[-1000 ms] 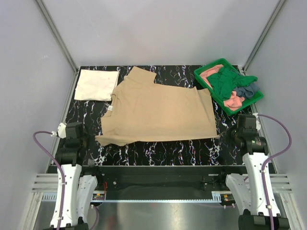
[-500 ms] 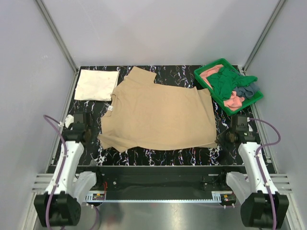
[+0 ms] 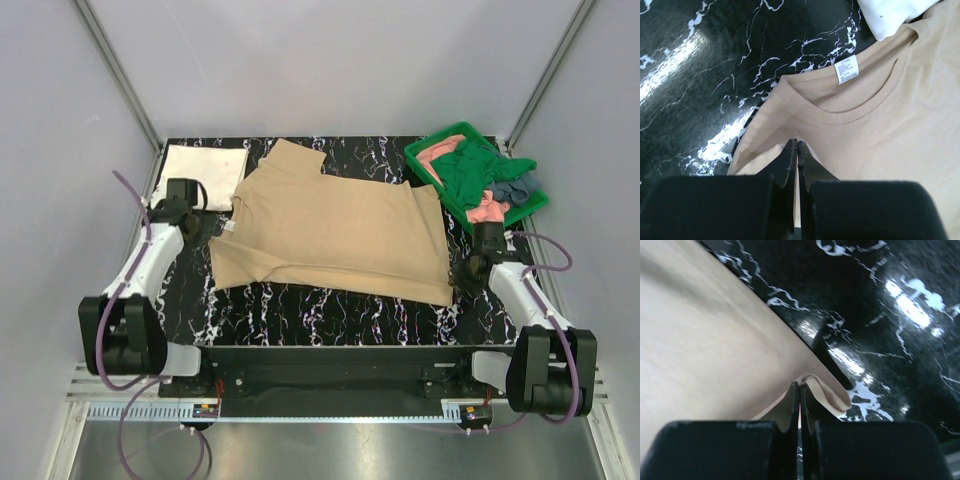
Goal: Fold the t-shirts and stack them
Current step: Fold the tshirt
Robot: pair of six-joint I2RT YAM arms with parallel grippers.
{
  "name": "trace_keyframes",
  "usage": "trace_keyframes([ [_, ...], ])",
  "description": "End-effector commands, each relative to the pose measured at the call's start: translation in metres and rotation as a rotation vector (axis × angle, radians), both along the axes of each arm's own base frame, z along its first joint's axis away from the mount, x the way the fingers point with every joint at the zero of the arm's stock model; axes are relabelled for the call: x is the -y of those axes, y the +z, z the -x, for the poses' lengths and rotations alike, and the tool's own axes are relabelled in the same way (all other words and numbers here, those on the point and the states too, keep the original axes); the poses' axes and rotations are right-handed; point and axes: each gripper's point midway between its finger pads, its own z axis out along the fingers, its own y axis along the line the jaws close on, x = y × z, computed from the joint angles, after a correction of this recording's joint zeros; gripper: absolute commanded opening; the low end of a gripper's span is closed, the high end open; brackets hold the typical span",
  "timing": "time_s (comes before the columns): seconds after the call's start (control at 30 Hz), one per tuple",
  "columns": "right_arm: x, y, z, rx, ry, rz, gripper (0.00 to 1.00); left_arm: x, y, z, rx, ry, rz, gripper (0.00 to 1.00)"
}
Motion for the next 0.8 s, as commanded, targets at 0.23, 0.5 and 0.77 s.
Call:
trace_keyframes([
  [0.23,0.008,0.013,-0.045,0.132,0.074,0.059,0.00,-0.001,0.017,-0.071,0.050,-0.114,-0.069,0.00],
  [0.5,-0.002,0.014,-0.064,0.164,0.150,0.021,0.00,-0.001,0.009,-0.082,0.028,-0.121,-0.074,0.00],
  [0.77,0.004,0.009,-0.070,0.137,0.156,0.053,0.00,-0.005,-0.001,-0.087,0.001,-0.119,-0.095,0.00],
])
